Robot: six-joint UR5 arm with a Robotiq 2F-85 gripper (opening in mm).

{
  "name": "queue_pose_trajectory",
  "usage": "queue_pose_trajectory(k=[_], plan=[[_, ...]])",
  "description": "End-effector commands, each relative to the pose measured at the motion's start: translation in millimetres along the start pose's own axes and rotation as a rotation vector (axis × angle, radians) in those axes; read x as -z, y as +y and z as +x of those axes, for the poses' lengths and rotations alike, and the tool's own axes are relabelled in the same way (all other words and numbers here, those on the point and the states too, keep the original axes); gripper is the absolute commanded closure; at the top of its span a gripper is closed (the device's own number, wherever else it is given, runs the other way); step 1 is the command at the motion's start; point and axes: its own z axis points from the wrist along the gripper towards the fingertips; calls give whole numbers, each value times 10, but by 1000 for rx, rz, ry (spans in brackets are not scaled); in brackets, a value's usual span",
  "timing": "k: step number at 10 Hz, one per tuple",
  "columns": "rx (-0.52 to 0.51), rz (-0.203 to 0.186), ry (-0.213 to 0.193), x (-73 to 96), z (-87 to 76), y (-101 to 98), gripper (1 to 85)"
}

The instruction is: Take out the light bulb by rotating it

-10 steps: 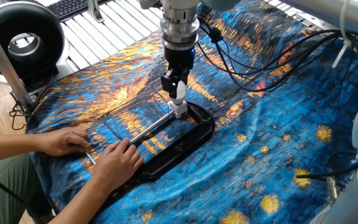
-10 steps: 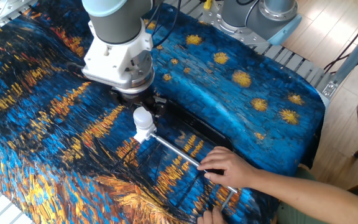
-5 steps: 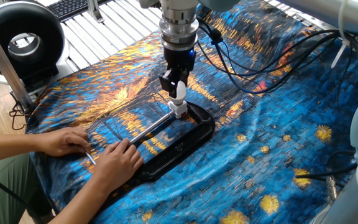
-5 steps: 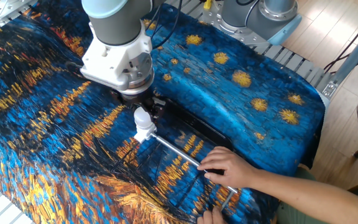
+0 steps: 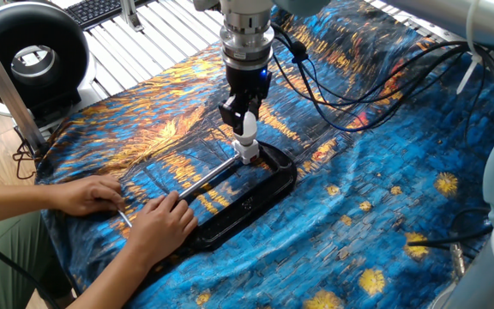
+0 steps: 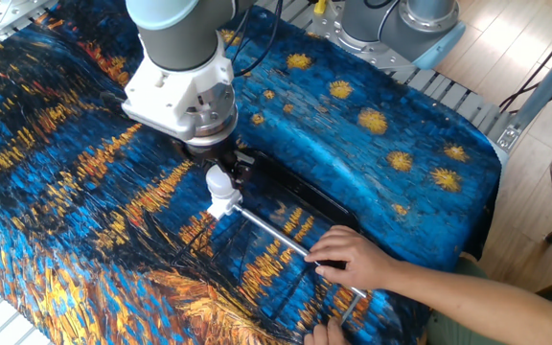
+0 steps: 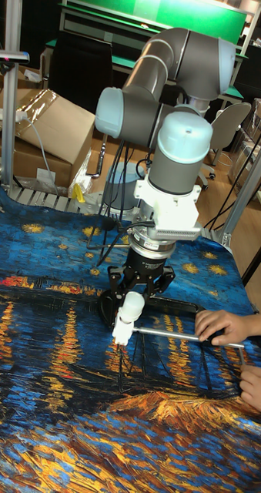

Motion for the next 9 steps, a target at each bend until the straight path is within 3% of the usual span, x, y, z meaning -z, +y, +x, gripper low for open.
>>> queue_pose_trajectory(k=[1, 3, 9], plan=[[59, 4, -3, 20, -4, 6, 640], [120, 17, -13, 22, -33, 14, 683], [389, 25, -29, 27, -64, 0, 710]])
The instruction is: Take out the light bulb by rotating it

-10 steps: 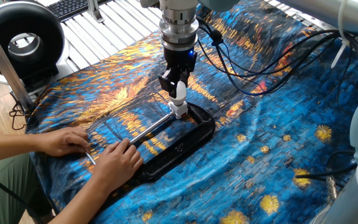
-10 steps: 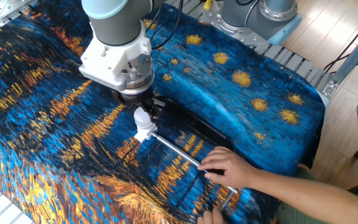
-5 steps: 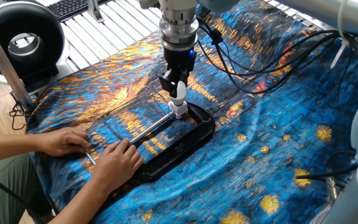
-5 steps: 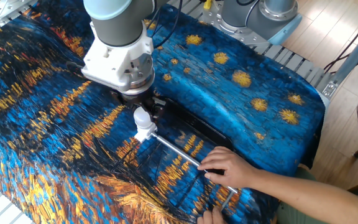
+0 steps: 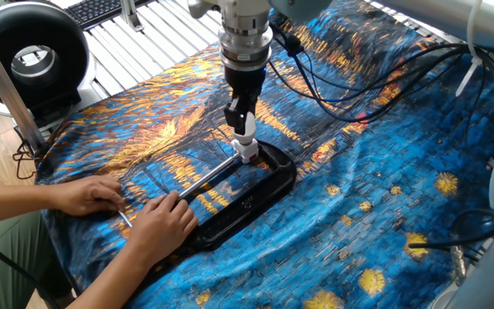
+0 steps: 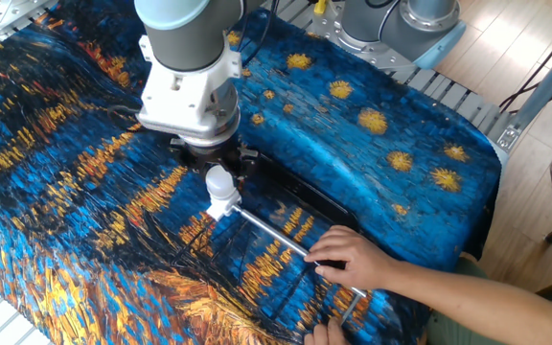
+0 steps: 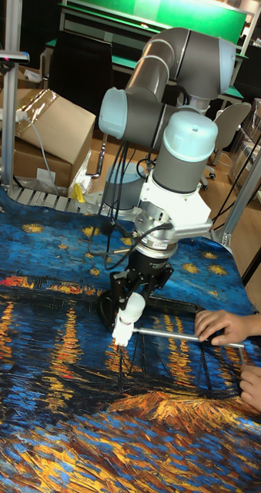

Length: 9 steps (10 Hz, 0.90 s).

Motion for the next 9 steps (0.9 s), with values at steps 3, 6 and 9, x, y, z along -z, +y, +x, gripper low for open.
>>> queue_pose_trajectory(k=[3, 6, 9], plan=[[239, 16, -14, 13, -25, -47, 720], [361, 53, -4, 10, 0, -149, 750], [466, 68, 2, 14, -3, -186, 760]])
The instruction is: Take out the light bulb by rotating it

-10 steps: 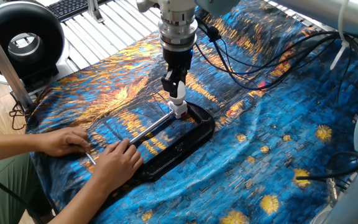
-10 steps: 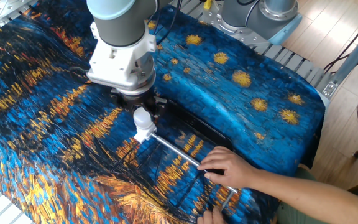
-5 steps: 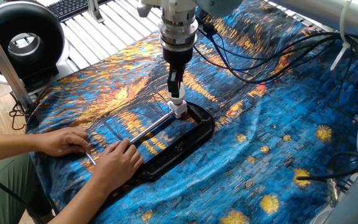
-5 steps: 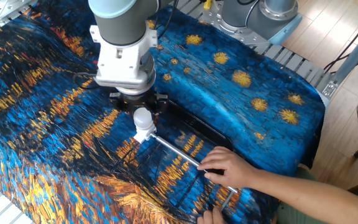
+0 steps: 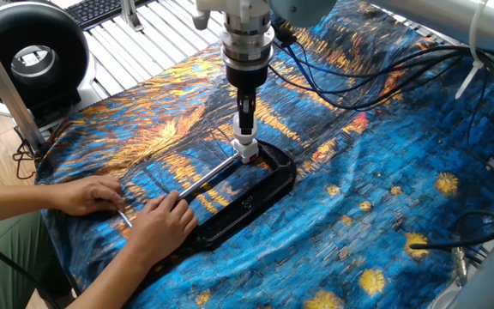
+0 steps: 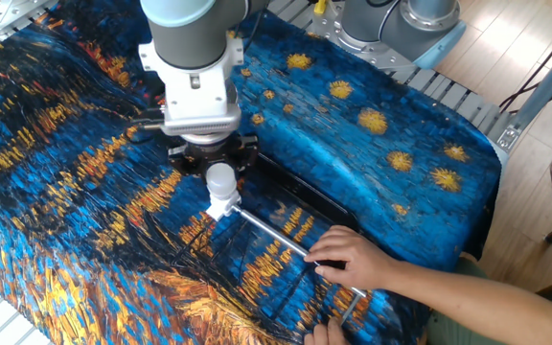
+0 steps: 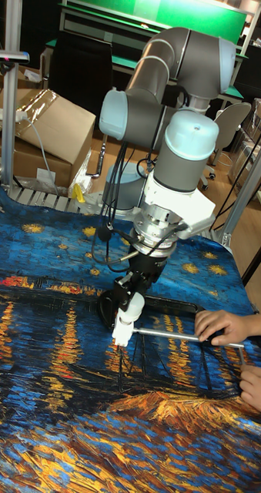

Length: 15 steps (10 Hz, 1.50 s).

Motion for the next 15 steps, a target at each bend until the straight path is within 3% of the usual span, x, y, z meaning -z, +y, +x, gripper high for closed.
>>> queue_pose_trajectory(k=[1, 15], plan=[[117, 10, -4, 12, -3, -35, 760], [120, 32, 48, 144, 120, -74, 773]])
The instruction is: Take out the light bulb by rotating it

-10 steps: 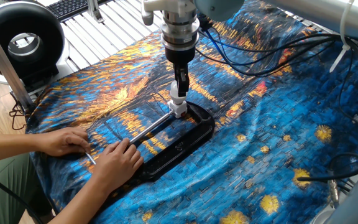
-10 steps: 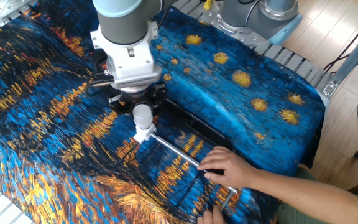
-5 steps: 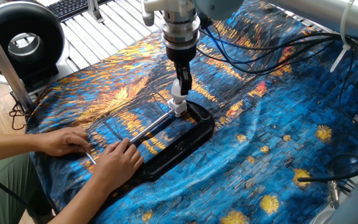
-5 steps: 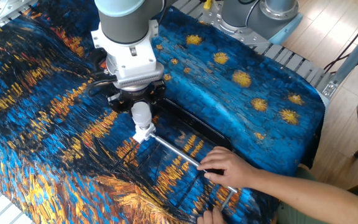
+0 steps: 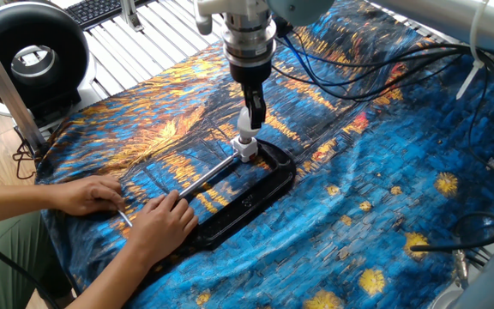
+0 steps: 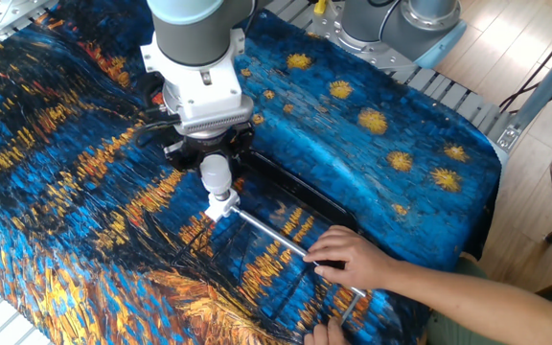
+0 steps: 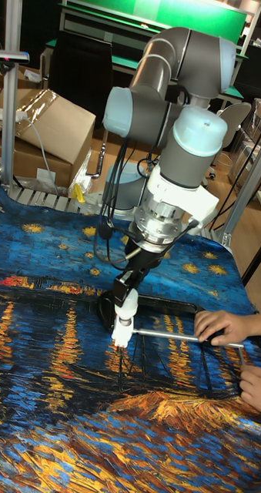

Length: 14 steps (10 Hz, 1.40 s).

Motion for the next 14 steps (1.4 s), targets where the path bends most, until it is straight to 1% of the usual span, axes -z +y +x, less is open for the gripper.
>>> queue_pose_trajectory(k=[1, 3, 6, 7, 8, 9, 11, 12, 14], plan=[[-20, 0, 3, 54, 22, 1, 780], [-40, 8, 13, 102, 80, -11, 783], [-62, 58, 39, 178, 215, -113, 810], [-82, 56, 15, 164, 180, -107, 817], [-121, 30, -4, 129, 161, -45, 817], [-166, 20, -13, 100, 165, -23, 803], [-270, 30, 8, 63, 291, -27, 803], [-305, 34, 14, 40, 340, -27, 803], [-379, 16, -4, -28, 341, 22, 790]])
